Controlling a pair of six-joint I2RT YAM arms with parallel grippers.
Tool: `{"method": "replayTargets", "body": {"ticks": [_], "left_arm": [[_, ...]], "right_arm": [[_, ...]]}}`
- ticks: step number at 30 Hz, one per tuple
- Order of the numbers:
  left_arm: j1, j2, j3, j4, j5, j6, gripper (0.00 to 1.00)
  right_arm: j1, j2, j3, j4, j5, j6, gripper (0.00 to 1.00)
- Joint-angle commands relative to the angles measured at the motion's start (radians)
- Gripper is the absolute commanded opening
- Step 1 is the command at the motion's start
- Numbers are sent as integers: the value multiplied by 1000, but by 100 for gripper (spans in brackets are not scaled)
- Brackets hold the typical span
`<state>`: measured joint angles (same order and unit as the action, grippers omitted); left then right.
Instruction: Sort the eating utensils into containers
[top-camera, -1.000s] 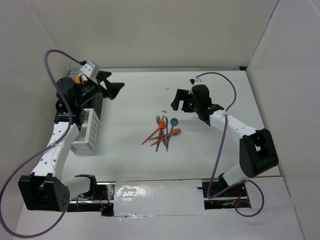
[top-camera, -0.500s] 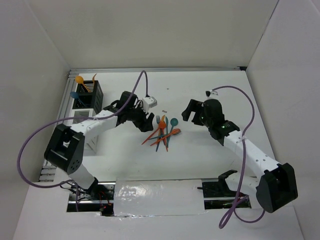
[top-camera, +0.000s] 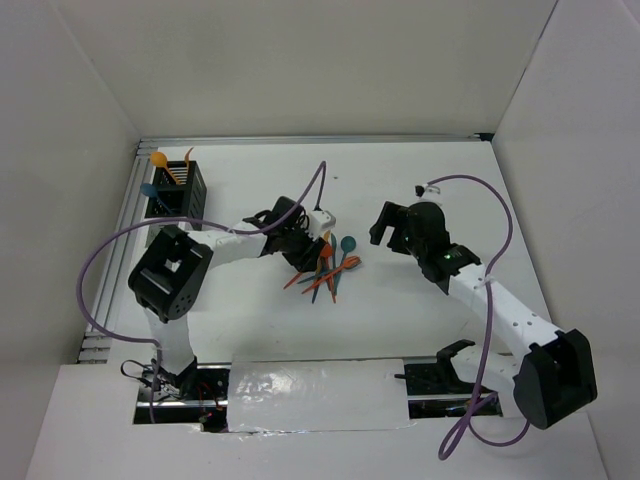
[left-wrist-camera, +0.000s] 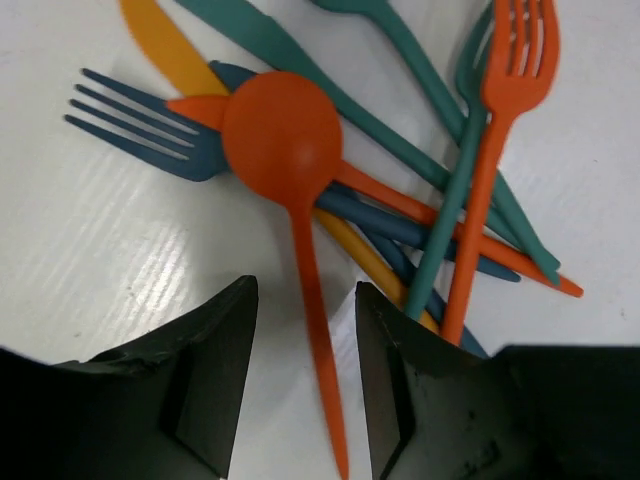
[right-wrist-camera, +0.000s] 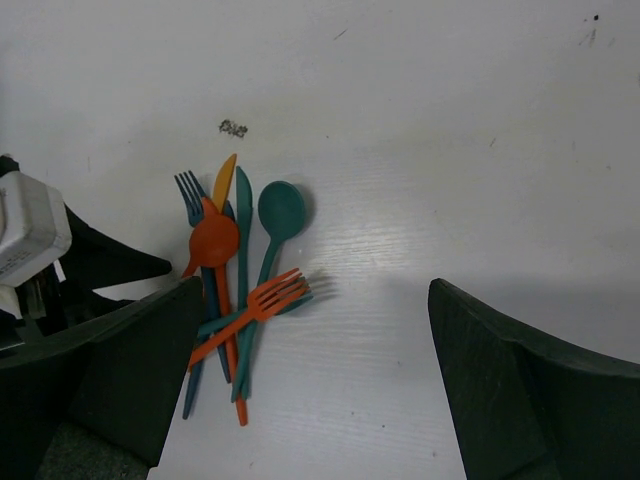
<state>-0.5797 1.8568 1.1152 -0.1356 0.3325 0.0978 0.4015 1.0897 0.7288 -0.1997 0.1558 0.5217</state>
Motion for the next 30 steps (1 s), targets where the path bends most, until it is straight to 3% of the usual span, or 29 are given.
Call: {"method": "replayTargets", "body": {"ticks": [1,6,12,13,14,17,20,25,26,27,29,30], "left_arm": [[7,19,21,44,-43,-15,56],[3,93,95,-6,-93,-21,52],[-25,157,147,-48,-113,-9,35],[-31,157,150,-48,-128,-12,29],[-28,160,153,-47,-169,-29,0],[3,107,118,0,-198,-93,0],[69,-80,28,127,-144,-174,0],[303,-520,-103,289,-9,-234,0],[420,-635,-139,350,98,-265,0],[406,-636,-167,390,99,-279,0],[544,-778,-247,477,190,-294,0],[693,-806,-265,534,191,-335,0]], "right_arm": [[-1,9,8,2,51,-28,100],[-3,38,17,11,51,-29,100],[-7,35,8,20,60,-29,100],[-7,35,8,20,60,-29,100],[-10,35,8,29,60,-28,100],[-12,32,-2,54,51,-25,100],[-12,45,10,54,22,-25,100],[-18,58,20,88,-13,-29,100],[-20,56,20,101,-30,-29,100],[-20,56,20,102,-30,-29,100],[-21,56,11,111,-42,-26,100],[-23,56,1,120,-42,-28,100]]}}
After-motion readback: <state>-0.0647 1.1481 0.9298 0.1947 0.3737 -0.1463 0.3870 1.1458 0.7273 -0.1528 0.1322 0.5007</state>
